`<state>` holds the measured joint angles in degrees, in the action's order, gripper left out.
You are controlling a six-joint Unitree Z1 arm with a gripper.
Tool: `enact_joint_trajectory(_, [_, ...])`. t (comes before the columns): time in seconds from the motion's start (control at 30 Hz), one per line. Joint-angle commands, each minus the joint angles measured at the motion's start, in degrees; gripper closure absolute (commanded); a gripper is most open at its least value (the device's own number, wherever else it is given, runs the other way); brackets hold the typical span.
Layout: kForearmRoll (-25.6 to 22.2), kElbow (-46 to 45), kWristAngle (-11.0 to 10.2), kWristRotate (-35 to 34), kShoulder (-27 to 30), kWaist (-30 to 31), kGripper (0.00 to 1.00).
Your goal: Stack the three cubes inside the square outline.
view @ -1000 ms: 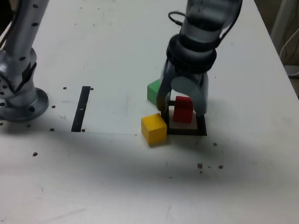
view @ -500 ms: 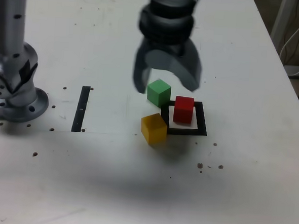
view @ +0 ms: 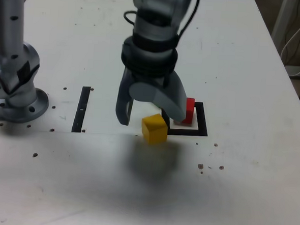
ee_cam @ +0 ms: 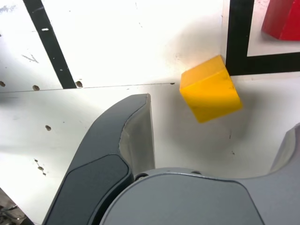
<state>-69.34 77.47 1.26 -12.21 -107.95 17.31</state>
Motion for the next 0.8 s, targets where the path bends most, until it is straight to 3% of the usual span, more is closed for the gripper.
enact_joint_trajectory(0.0, [0.85, 0.57, 0.2, 0.07, -2.04, 0.18, 0.02])
enact_joint_trajectory(0.53, [1.8, -0.89, 0.64, 2.83, -6.42, -1.29, 0.06])
enact_joint_trajectory(0.77, [3.06, -1.56, 1.49, 4.96, -6.79, -2.05, 0.14])
